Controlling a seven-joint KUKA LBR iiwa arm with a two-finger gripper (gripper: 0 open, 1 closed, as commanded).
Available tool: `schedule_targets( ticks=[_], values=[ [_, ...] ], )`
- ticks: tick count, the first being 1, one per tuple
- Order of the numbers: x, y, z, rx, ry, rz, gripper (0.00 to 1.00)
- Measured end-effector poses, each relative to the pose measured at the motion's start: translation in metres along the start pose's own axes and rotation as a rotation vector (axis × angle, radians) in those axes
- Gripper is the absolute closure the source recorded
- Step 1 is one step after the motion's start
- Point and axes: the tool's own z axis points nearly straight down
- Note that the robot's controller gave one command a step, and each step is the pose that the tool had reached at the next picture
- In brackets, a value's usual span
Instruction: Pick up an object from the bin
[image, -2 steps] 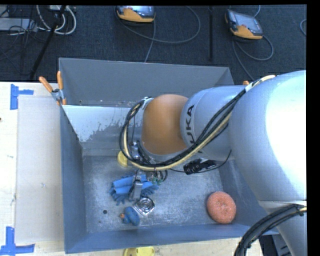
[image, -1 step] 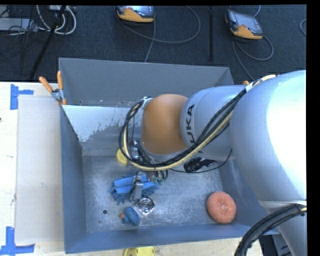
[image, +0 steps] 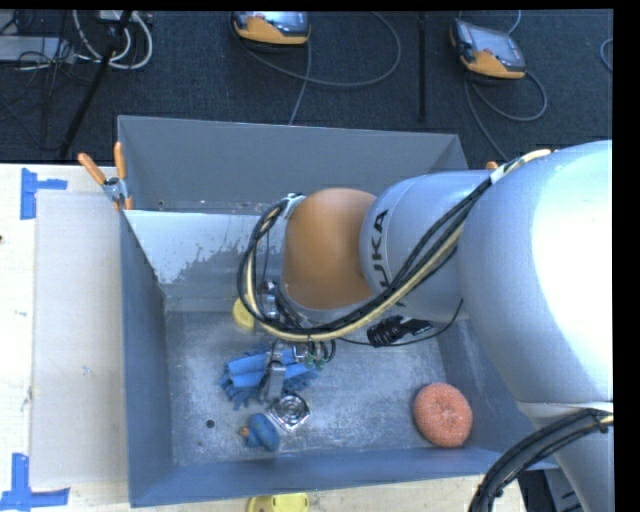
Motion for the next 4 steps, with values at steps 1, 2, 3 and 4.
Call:
schedule_targets(
  ticks=[1,2,3,4],
  values=[
    [-0.0007,0.0000,0.0000,0.001,0.001,-0.011,0.00],
    [-0.0005,0.0001,-0.0001,-0.001,0.001,-0.002,1.00],
    [-0.0004,0.0001,-0.0001,-0.001,0.001,-0.001,1.00],
    [0.0004,-0.0001,-0.0027,0.000,0.003,0.000,1.00]
  ],
)
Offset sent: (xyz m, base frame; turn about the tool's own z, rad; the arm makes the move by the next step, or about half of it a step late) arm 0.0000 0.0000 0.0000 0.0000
